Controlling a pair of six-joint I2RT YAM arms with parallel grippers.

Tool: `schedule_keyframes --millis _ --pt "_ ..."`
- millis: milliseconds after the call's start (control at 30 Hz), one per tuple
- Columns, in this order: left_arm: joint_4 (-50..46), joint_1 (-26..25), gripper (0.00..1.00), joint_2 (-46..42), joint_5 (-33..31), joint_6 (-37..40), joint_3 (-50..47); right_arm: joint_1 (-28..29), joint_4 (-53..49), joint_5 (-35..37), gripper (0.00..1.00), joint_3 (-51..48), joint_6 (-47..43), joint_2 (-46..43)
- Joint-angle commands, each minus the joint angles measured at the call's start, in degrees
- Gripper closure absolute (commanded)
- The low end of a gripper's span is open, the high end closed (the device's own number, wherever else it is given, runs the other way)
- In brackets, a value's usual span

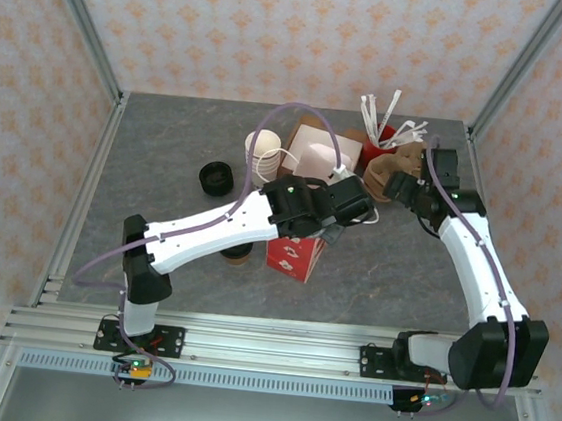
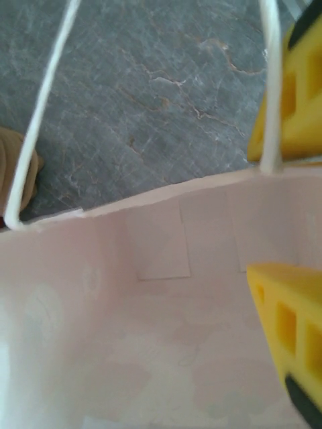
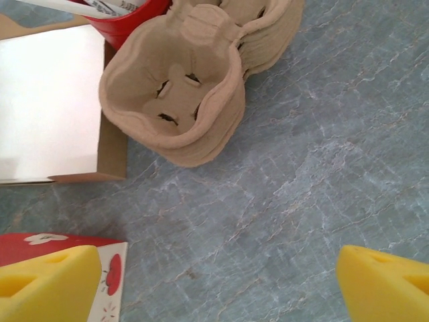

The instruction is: Pack the takeout coffee

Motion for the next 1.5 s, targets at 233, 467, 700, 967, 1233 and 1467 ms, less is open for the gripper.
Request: schedule_keyframes --millis 233,467,700,967,1233,1467 --pt "6.0 -0.1 0.37 -10.0 3.9 2.9 1.3 -1.6 6.8 4.7 0.27 7.8 2.3 12.4" --pt "10.0 1.5 0.35 -16.1 5.5 2.7 -2.9 -2.6 8.4 6.0 0.44 10.0 2.7 18.4" --pt "12.4 3.7 0.35 -19.8 6.5 2.0 -6.9 -3.6 9.3 5.0 0.50 10.3 2.9 22.6" --pt "12.9 4.5 0.35 -20.5 7.6 1.9 -8.2 -3.8 10.1 3.2 0.46 11.6 3.1 26.8" --pt "12.9 4.8 0.35 -20.3 8.1 2.1 -8.6 -5.6 8.4 3.4 0.47 12.3 2.6 27.9" --pt "13.3 5.0 0.35 -20.5 8.5 2.1 -9.5 -8.7 6.7 4.3 0.50 11.0 1.7 26.1"
